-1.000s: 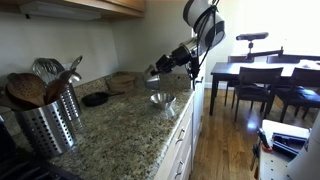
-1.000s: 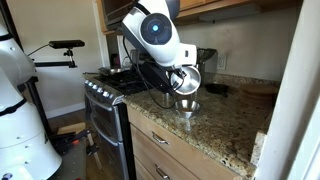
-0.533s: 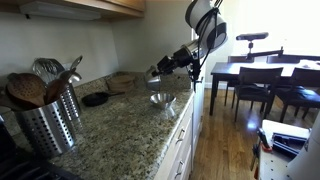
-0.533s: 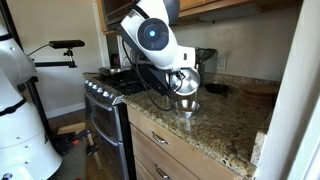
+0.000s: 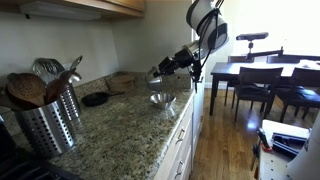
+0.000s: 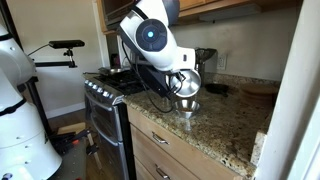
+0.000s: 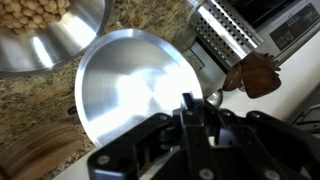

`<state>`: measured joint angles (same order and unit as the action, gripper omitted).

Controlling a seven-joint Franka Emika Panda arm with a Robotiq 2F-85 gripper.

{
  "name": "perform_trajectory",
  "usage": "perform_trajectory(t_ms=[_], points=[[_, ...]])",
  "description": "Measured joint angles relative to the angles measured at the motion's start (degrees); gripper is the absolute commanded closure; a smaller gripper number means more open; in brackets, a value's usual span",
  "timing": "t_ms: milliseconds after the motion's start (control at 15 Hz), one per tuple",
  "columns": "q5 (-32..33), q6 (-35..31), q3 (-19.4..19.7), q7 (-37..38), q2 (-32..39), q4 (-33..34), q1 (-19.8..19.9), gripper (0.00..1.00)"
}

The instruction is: Pick up the silver bowl and pour its contents in the other silver bowl.

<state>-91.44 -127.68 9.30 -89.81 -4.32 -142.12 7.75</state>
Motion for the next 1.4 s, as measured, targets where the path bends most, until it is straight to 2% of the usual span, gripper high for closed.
perform_trajectory(t_ms=[267,667,1000,1400], points=[[4.0,-7.2,-1.7,2.1,-0.1,0.0,-0.2,0.93],[20.4,-20.6,-6.9,15.9,-0.7,0.0,-2.0,0.93],[41.5,-25.7,-9.3,33.4,-0.7,0.0,-3.1,0.93],[70.5,-26.2,-10.0,55.7,-0.8,0.1,-3.3,0.93]])
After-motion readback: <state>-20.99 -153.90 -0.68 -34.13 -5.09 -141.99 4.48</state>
